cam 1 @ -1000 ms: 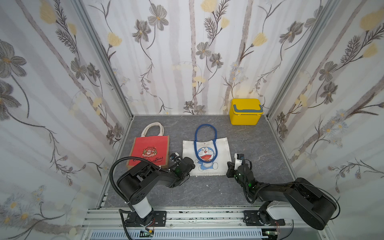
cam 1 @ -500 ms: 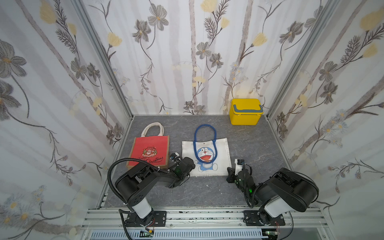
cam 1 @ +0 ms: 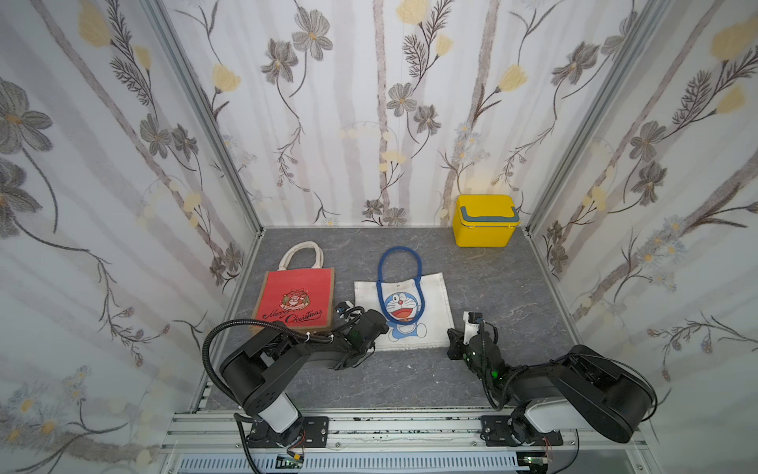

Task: Put away the canvas bag
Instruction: Press the canvas bag at the center of the board.

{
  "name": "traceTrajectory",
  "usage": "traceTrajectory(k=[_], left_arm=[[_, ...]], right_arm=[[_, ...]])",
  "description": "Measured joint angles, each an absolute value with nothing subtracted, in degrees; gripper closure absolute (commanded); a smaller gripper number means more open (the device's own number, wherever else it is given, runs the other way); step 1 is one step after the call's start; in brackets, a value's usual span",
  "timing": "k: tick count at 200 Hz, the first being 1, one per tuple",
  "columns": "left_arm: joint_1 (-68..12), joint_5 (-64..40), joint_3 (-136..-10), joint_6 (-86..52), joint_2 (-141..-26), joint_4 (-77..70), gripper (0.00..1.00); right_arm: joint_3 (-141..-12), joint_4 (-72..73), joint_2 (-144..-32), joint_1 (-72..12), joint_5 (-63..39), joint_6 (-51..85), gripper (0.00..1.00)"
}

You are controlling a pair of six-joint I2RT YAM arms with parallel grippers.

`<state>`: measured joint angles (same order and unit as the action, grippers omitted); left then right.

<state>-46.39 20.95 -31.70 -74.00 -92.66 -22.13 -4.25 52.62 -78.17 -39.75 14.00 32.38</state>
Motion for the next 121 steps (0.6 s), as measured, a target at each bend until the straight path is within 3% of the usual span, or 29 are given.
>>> traceTrajectory(k=[83,102,121], left_arm=[[-48.7,26.3,-35.2,-72.1,-90.3,-11.5,0.56],[-51.2,29.6,-37.5,-71.6,-88.9,-6.5,0.56],[-53.9,32.9,-40.4,-70.3,-88.1,-3.7,0.51]], right_arm=[[-7.4,39.7,-63.4,-39.9,15.6,27.0,0.77],[-7.8,37.2,-60.3,-39.8,15.7,24.7,0.66],[-8.4,36.3,-58.8,-39.8,15.7,22.0,0.39]])
